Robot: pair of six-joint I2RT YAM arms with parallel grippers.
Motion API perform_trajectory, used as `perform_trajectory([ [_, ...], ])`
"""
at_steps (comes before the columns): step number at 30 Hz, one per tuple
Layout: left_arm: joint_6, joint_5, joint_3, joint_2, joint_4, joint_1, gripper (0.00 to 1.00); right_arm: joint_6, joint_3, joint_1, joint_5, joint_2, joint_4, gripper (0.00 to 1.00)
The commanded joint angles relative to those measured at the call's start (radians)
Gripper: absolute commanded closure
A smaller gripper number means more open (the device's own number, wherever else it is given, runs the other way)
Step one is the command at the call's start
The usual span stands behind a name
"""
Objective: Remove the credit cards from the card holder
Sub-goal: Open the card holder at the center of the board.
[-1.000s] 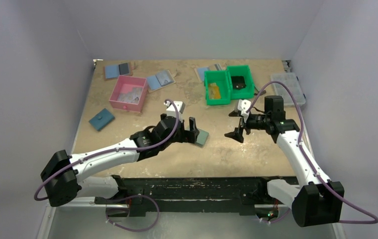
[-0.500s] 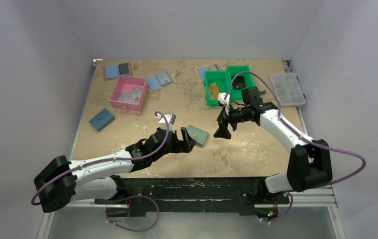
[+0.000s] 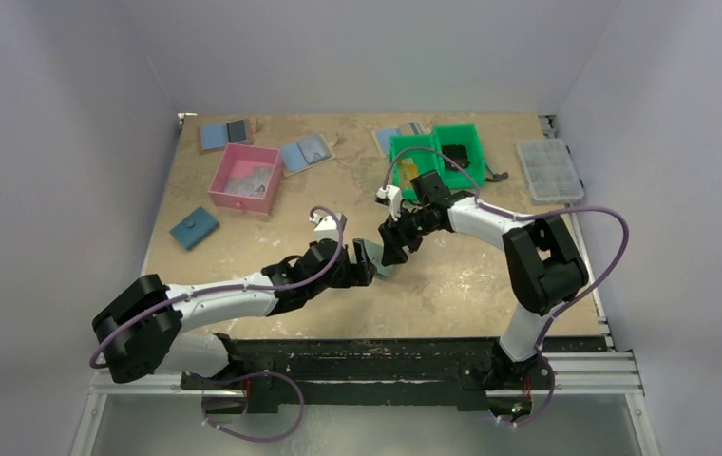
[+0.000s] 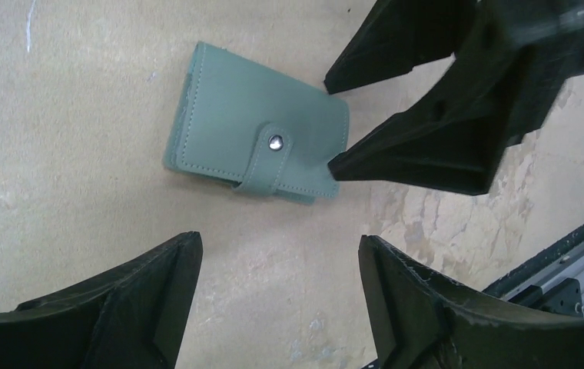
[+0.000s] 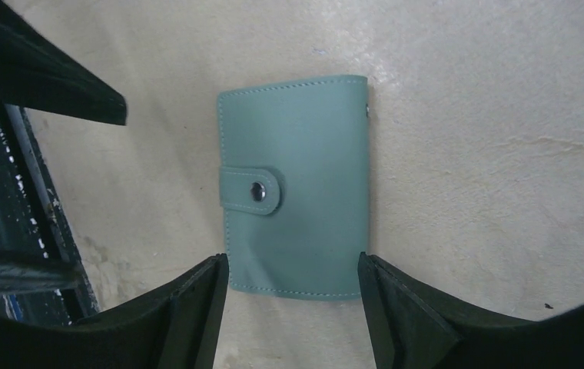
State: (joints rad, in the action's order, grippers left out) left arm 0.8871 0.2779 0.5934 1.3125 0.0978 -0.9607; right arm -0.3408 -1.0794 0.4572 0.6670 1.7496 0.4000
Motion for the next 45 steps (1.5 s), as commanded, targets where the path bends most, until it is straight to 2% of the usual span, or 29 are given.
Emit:
perform_trajectory([
  [1, -0.047, 0.024, 0.076, 0.019, -0.027, 0.009, 0.23, 0.065, -0.044, -0.002, -0.036, 0.022, -0.035, 0.30],
  [13, -0.121, -0.006, 0.162, 0.120, -0.059, 0.017, 0.35, 0.072, -0.051, -0.002, -0.052, 0.078, -0.035, 0.24],
  [18, -0.114, 0.004, 0.156, 0.140, -0.047, 0.028, 0.40, 0.072, -0.054, -0.002, -0.003, 0.108, -0.020, 0.25],
  [22, -0.090, 0.035, 0.149, 0.144, -0.041, 0.034, 0.41, 0.079, -0.053, -0.002, 0.007, 0.129, -0.015, 0.27],
  [26, -0.066, 0.060, 0.145, 0.145, -0.031, 0.034, 0.43, 0.080, -0.055, -0.002, -0.002, 0.148, -0.008, 0.39],
  [32, 0.025, 0.059, 0.097, 0.126, 0.059, 0.034, 0.43, 0.057, -0.064, -0.002, 0.027, 0.145, 0.012, 0.62],
  [36, 0.123, 0.062, 0.106, 0.133, 0.030, 0.034, 0.44, 0.046, -0.070, -0.002, 0.071, 0.131, 0.022, 0.77],
  [39, 0.192, 0.044, 0.118, 0.145, 0.004, 0.034, 0.49, 0.044, -0.067, -0.002, 0.111, 0.109, 0.018, 0.88],
  [42, 0.256, 0.026, 0.111, 0.146, 0.008, 0.034, 0.54, 0.048, -0.064, -0.003, 0.135, 0.093, 0.014, 0.91],
  [45, 0.321, 0.030, 0.113, 0.146, -0.008, 0.034, 0.54, 0.052, -0.055, -0.003, 0.146, 0.071, 0.000, 0.91],
])
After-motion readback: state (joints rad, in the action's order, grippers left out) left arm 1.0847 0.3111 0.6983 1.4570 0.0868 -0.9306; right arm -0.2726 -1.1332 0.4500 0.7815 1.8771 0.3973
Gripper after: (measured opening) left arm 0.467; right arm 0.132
